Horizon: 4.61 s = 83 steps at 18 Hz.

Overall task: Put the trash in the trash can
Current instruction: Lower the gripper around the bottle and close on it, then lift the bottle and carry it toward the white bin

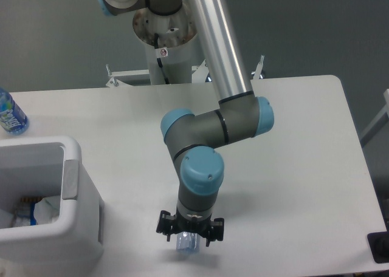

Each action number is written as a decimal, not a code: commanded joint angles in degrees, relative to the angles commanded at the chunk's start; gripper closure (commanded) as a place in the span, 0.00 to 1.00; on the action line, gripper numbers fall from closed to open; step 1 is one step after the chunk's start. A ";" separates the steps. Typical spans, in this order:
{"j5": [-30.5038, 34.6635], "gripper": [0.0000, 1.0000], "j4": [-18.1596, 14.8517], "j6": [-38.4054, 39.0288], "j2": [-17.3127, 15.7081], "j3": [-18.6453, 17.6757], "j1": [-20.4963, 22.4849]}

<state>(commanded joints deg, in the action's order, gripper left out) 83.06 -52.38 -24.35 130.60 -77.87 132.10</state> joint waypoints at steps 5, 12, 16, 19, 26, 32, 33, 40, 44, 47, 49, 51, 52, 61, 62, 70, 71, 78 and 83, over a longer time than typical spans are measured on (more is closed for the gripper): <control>1.58 0.00 0.00 -0.09 0.70 -0.09 -0.52; 2.81 0.00 0.70 -0.88 2.02 0.09 -0.62; 4.22 0.00 0.97 -0.88 2.81 0.35 -1.05; 6.06 0.00 1.05 -0.88 3.34 0.35 -1.23; 6.33 0.15 1.05 -0.70 3.43 0.09 -1.41; 6.33 0.28 1.05 -0.70 3.17 0.09 -1.49; 6.33 0.30 1.05 -0.70 3.17 0.09 -1.49; 6.33 0.41 0.97 -0.70 2.99 0.09 -1.58; 6.33 0.45 0.97 -0.79 2.81 0.00 -1.58; 6.24 0.45 0.97 -0.88 2.55 0.26 -1.58; 6.24 0.45 0.97 -0.88 2.55 0.44 -1.58; 6.24 0.45 1.05 -0.88 2.46 0.61 -1.58; 6.24 0.45 1.05 -0.88 2.29 0.70 -1.58; -0.87 0.45 2.37 2.81 -4.21 10.80 0.43; -2.18 0.45 4.20 4.20 -4.91 12.20 0.79; -8.87 0.45 15.73 21.52 -10.18 18.46 1.85; -8.96 0.45 15.73 22.66 -11.24 18.11 1.50; -8.96 0.45 15.73 30.66 -15.99 17.75 -3.15; -8.96 0.45 15.73 31.47 -16.08 16.27 -9.30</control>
<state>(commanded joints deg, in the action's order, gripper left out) 74.09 -36.65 7.12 114.52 -61.60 122.80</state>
